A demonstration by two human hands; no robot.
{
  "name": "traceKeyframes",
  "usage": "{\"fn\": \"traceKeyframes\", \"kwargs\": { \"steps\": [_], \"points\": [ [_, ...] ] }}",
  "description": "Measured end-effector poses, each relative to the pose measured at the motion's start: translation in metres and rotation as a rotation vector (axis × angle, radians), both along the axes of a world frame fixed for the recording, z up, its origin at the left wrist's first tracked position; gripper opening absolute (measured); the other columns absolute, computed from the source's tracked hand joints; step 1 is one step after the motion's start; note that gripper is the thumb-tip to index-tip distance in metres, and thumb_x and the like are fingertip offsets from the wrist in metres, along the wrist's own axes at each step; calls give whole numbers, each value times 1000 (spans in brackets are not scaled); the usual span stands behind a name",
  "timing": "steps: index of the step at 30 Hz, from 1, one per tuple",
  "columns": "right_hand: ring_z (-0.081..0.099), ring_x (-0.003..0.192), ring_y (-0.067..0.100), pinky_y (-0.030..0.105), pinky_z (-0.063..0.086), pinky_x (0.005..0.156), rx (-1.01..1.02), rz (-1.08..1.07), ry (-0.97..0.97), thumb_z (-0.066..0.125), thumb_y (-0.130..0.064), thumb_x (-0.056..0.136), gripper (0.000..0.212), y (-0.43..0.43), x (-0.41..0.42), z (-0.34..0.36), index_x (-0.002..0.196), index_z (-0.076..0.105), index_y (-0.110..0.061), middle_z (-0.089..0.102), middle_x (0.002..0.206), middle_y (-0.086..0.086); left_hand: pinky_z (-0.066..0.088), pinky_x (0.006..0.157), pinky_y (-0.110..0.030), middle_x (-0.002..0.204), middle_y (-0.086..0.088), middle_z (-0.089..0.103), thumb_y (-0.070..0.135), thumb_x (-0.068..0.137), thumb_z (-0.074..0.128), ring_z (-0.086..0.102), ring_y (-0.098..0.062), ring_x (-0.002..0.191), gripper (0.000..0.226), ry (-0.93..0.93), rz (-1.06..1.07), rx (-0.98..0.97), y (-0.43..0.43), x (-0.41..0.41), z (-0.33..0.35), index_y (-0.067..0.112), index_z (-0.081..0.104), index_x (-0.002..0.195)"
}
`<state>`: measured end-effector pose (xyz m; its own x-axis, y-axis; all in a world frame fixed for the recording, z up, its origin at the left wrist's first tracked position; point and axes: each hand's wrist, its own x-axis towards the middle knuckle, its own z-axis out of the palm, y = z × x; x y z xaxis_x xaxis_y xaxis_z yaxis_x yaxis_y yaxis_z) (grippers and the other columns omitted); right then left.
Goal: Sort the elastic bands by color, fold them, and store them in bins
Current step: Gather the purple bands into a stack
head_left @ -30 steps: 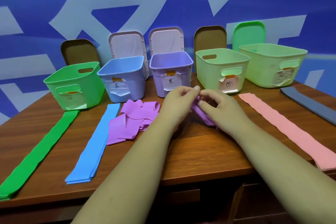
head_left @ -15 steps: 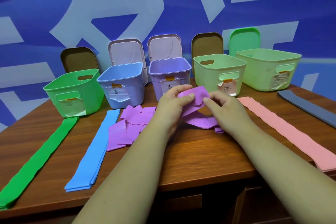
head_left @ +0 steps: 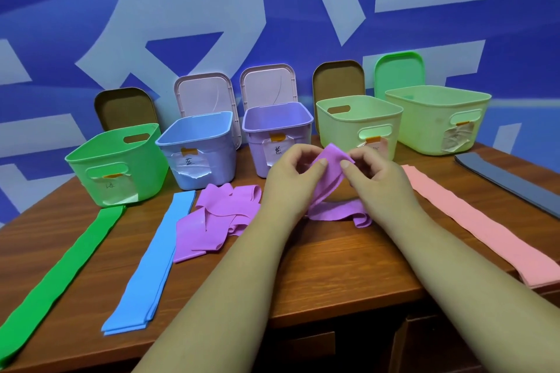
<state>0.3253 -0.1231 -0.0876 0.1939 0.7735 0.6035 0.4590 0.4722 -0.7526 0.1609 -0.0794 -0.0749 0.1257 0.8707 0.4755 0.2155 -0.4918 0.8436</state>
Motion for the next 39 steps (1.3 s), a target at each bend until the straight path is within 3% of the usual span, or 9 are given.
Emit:
{"fn": "traceKeyframes", "kwargs": {
  "steps": [5,9,13,21,25,28,31,35,39],
  "points": [
    [66,91,9,18,50,78,29,9,-13,65,-16,101,13,0,1,0,103,73,-26,71,94,-11,55,84,-22,112,20,74,19,93,68,66,2,97,31,80,-55,11,-5,1,2,35,71,119],
    [66,92,6,14,48,76,42,16,-4,65,-16,101,16,1,0,0,103,72,-29,71,94,-15,61,87,-43,105,11,77,18,92,65,73,-18,100,29,9,-142,-80,-10,2,1,35,74,114],
    [67,93,6,15,50,78,50,49,2,65,-15,102,17,-1,0,1,106,74,-29,72,96,-16,63,88,-52,107,13,76,25,95,68,73,-20,102,20,-8,-143,-90,-10,-1,3,36,73,110],
    [66,91,14,23,55,79,-61,97,65,71,-32,99,17,0,-1,-3,115,68,-33,70,97,-7,61,92,-43,100,-1,78,15,95,71,72,-17,98,15,-152,-80,-98,-9,-6,8,22,79,105],
    [61,93,14,27,51,71,-160,132,-59,78,-48,89,36,5,-1,-10,119,63,-36,67,109,-9,56,82,-29,102,-6,79,8,94,72,68,-8,89,14,-243,-35,-30,-7,-13,22,12,79,106],
    [61,100,5,21,46,78,-176,140,-161,73,-68,77,56,3,-2,-11,124,60,-40,66,116,-17,56,74,-23,101,-3,79,7,94,72,69,-7,88,15,-298,-20,-12,-7,-17,38,10,78,108],
    [62,105,2,23,48,84,-180,149,-186,72,-73,72,63,1,-2,-8,125,59,-40,64,118,-19,58,81,-33,103,-3,79,8,94,72,70,-11,91,16,-310,-47,25,-8,-18,60,14,77,109],
    [64,104,2,22,52,86,-183,166,-192,76,-67,74,55,-2,-5,-3,120,59,-42,66,113,-20,59,78,-43,106,-7,77,6,94,71,70,-16,92,18,-330,-83,49,-15,-17,94,16,74,109],
    [66,104,2,29,55,90,-191,182,-185,75,-64,78,53,-8,-5,-2,124,60,-41,70,112,-21,63,79,-49,112,-6,77,4,95,67,73,-32,105,21,-323,-105,83,-23,-12,123,14,72,112]
  ]
}}
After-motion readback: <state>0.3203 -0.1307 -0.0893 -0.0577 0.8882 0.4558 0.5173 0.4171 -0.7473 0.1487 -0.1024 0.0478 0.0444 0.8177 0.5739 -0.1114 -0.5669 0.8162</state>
